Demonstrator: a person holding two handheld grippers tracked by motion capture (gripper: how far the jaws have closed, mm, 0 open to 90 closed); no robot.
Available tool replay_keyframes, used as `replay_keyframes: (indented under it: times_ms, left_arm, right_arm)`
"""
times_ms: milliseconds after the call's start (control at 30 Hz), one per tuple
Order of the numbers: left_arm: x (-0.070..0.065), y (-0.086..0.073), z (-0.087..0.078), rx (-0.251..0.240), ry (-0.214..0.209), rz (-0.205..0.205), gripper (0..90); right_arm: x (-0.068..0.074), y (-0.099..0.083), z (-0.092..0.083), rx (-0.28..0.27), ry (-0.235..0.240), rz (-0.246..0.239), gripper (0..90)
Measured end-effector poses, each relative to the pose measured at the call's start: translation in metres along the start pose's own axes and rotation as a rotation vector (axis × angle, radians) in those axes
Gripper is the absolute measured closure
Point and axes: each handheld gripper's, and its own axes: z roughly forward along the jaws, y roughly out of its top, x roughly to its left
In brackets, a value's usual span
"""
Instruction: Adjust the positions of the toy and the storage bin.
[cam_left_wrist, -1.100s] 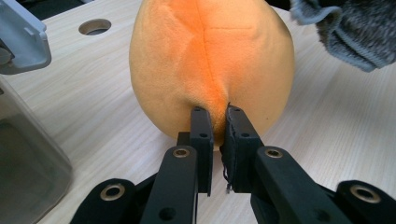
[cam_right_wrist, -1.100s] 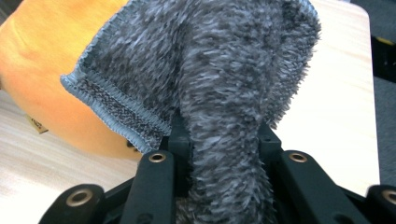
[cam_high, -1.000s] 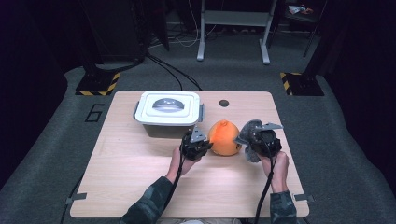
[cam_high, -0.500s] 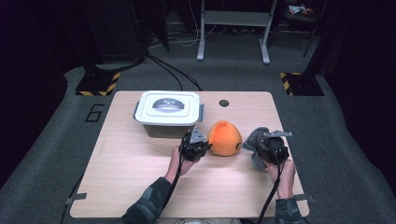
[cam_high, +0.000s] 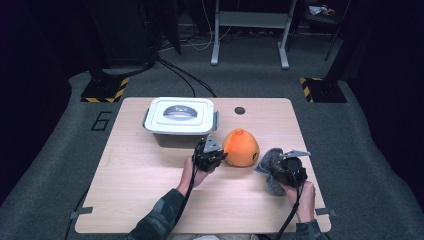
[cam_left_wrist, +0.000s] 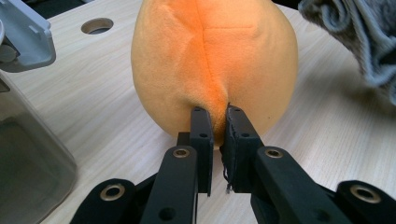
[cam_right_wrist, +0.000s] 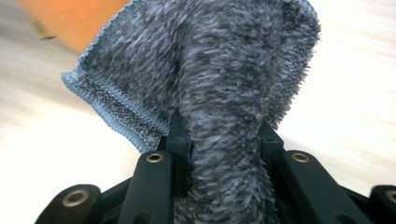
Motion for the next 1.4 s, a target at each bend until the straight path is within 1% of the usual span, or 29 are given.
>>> replay_keyframes:
  times_ms: [33,100,133,200,267,300,367,400,433,533,567,633,700,733,767,833,867,933,967,1033,1067,1100,1133,1200,1233,1267,1300,1367,1400]
  left_arm:
    - [0.0,0.0,0.0,0.0,0.0,-0.001,82.8]
    - [0.0,0.0,0.0,0.0,0.001,-0.004,82.8]
    - [0.001,-0.001,0.0,0.0,0.003,-0.004,82.8]
    - [0.002,-0.001,0.0,0.001,0.002,0.0,82.8]
    - [0.002,-0.001,0.0,0.003,0.003,-0.002,82.7]
    - [0.003,-0.001,-0.001,0.003,0.003,-0.003,82.7]
    - [0.003,-0.001,0.0,0.004,0.004,-0.004,82.7]
    - [0.002,-0.001,0.0,0.003,0.002,-0.008,82.7]
    - [0.003,-0.001,0.0,0.003,0.003,-0.004,82.7]
    - [0.003,-0.001,0.0,0.0,0.005,-0.005,82.7]
    - [0.002,-0.001,0.0,0.001,0.005,-0.007,82.7]
    - [0.002,-0.001,0.0,0.0,0.004,-0.007,82.7]
    - [0.002,-0.001,0.0,-0.001,0.006,-0.006,82.7]
    - [0.002,-0.001,0.0,-0.001,0.005,-0.009,82.7]
    - [0.002,-0.001,0.0,-0.001,0.004,-0.009,82.7]
    - [0.002,-0.001,0.0,-0.002,0.006,-0.009,82.6]
    - [0.003,-0.001,0.0,-0.001,0.005,-0.009,82.7]
    - [0.003,-0.001,0.0,0.002,0.008,-0.008,82.7]
    - [0.003,-0.001,0.0,0.002,0.008,-0.009,82.7]
    - [0.003,-0.001,0.0,0.002,0.009,-0.006,82.6]
    - [0.003,-0.002,0.0,-0.001,0.008,-0.01,82.6]
    - [0.003,-0.002,0.0,-0.001,0.009,-0.01,82.7]
    - [0.003,-0.001,0.0,0.003,0.009,-0.006,82.6]
    - [0.003,-0.001,0.0,0.003,0.008,-0.007,82.6]
    - [0.003,-0.001,0.0,0.003,0.01,-0.005,82.7]
    - [0.003,-0.002,0.0,0.0,0.007,-0.009,82.7]
    - [0.003,-0.002,0.0,0.001,0.009,-0.005,82.7]
    - [0.003,-0.002,0.0,-0.002,0.011,-0.007,82.7]
    - [0.003,-0.002,0.0,0.0,0.011,-0.006,82.7]
  right_arm:
    - [0.002,-0.002,0.0,-0.002,0.02,-0.006,66.3]
    - [0.008,-0.006,0.0,0.013,0.03,-0.021,66.1]
    - [0.01,-0.008,0.0,0.012,0.049,-0.03,66.0]
    - [0.019,-0.011,0.0,0.033,0.063,-0.036,65.7]
    - [0.025,-0.015,0.001,0.038,0.087,-0.057,65.5]
    - [0.029,-0.016,0.002,0.042,0.089,-0.062,65.5]
    - [0.036,-0.02,0.003,0.052,0.117,-0.077,65.5]
    - [0.04,-0.022,0.004,0.065,0.119,-0.087,65.4]
    - [0.044,-0.024,0.005,0.062,0.123,-0.105,65.4]
    - [0.055,-0.027,0.007,0.075,0.143,-0.133,65.3]
    - [0.06,-0.028,0.008,0.076,0.154,-0.132,65.2]
    - [0.069,-0.029,0.01,0.094,0.168,-0.163,64.9]
    - [0.077,-0.03,0.013,0.106,0.188,-0.179,64.3]
    - [0.08,-0.031,0.015,0.108,0.186,-0.202,64.1]
    - [0.083,-0.032,0.016,0.109,0.202,-0.194,64.0]
    - [0.088,-0.033,0.019,0.113,0.205,-0.22,63.6]
    - [0.092,-0.034,0.019,0.114,0.214,-0.219,63.6]
    - [0.097,-0.035,0.02,0.116,0.222,-0.243,63.2]
    - [0.1,-0.036,0.02,0.114,0.236,-0.243,62.9]
    - [0.106,-0.038,0.021,0.122,0.239,-0.269,61.7]
    - [0.11,-0.039,0.021,0.125,0.248,-0.267,60.7]
    - [0.113,-0.039,0.021,0.131,0.251,-0.28,59.1]
    - [0.116,-0.04,0.022,0.129,0.239,-0.292,57.8]
    - [0.119,-0.041,0.023,0.138,0.248,-0.315,54.2]
    - [0.12,-0.041,0.023,0.131,0.244,-0.32,52.4]
    - [0.121,-0.041,0.023,0.125,0.238,-0.326,49.3]
    - [0.121,-0.041,0.023,0.127,0.249,-0.335,45.9]
    - [0.121,-0.041,0.021,0.122,0.251,-0.334,35.8]
    - [0.12,-0.04,0.019,0.116,0.262,-0.342,30.8]
